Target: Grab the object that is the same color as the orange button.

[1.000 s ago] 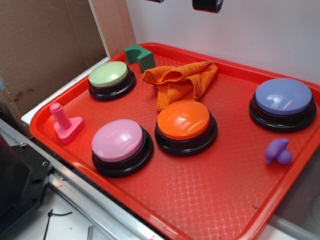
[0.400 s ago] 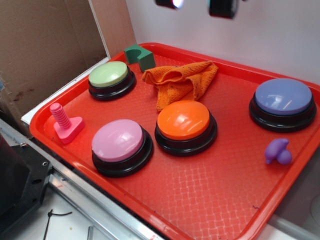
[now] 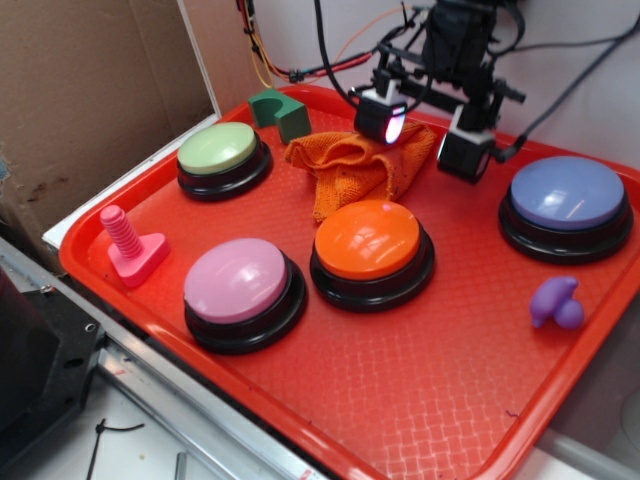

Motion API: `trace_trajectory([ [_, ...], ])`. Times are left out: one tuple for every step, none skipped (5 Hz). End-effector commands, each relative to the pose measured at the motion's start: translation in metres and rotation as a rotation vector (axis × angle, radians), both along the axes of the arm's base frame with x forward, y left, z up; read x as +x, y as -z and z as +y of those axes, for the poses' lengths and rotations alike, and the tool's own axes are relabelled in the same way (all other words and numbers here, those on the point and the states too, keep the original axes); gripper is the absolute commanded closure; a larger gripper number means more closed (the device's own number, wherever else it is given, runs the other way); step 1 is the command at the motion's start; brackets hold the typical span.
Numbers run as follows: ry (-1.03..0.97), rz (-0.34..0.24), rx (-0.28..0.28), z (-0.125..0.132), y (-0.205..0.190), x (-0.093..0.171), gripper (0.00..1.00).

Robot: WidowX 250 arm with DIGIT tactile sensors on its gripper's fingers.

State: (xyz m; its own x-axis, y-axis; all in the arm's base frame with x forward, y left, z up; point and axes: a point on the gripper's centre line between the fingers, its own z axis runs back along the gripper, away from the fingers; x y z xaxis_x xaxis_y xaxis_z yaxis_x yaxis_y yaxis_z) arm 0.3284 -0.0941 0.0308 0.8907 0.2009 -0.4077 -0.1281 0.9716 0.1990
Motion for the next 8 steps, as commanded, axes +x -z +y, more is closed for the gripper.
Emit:
trace_trajectory([
  [-0.034, -0.039, -0.022, 0.045, -0.021, -0.012, 0.0],
  [-0.04, -0.048, -0.028, 0.063, -0.025, -0.009, 0.0],
  [-0.078, -0.036, 0.025, 0.077, -0.022, -0.008, 0.0],
  [-0.088, 0.025, 0.097, 0.076, -0.004, -0.01, 1.0],
  [-0.088, 0.031, 0.102, 0.072, -0.003, -0.012, 1.0],
  [-0.086, 0.013, 0.103, 0.068, -0.006, -0.012, 1.0],
  [-0.116, -0.057, -0.001, 0.055, -0.042, -0.016, 1.0],
  [-0.11, -0.164, -0.143, 0.02, -0.092, -0.03, 1.0],
])
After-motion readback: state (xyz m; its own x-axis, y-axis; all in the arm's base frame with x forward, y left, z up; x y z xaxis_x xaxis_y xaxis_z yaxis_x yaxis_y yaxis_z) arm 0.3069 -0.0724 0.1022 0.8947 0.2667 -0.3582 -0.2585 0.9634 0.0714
